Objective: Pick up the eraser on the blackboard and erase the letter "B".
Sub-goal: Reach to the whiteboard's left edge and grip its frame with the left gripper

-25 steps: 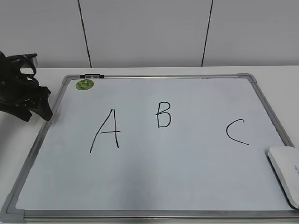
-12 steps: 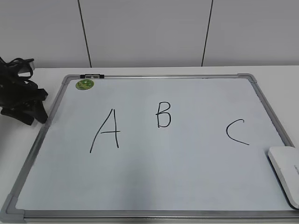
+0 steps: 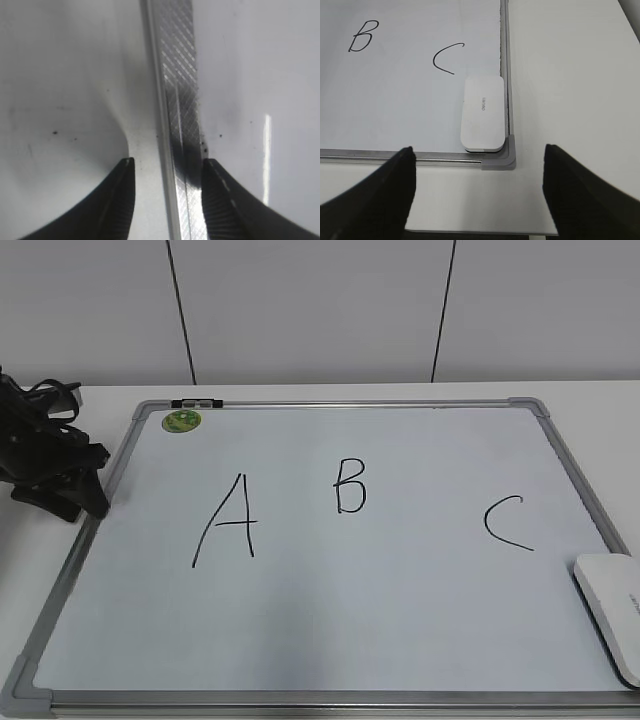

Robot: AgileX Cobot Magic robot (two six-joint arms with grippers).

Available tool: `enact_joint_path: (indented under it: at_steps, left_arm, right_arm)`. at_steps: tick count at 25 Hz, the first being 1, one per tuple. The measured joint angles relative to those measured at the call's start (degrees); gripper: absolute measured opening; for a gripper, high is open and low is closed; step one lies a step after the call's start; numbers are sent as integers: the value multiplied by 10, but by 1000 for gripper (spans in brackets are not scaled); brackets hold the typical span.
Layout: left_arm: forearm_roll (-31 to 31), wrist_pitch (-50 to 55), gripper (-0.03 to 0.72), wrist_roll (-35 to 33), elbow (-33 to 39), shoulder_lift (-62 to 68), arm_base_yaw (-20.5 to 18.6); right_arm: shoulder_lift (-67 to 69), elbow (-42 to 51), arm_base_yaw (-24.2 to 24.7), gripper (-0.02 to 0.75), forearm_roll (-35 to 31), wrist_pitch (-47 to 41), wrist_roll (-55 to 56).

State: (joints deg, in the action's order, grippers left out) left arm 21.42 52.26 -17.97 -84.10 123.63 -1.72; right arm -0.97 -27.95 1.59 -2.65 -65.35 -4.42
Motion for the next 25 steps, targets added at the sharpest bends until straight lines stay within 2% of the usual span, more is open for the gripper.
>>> enact_joint_path:
  at_steps: [4,17,25]
  left_arm:
    - [5,0,306,0,0,0,0]
    - [8,0,158,-1,0,2,0]
    - [9,0,142,-1,0,2,0]
  right_arm:
    - [0,0,0,587,-1,0,0]
    - [0,0,0,586,-1,0,0]
    - [0,0,0,587,-1,0,0]
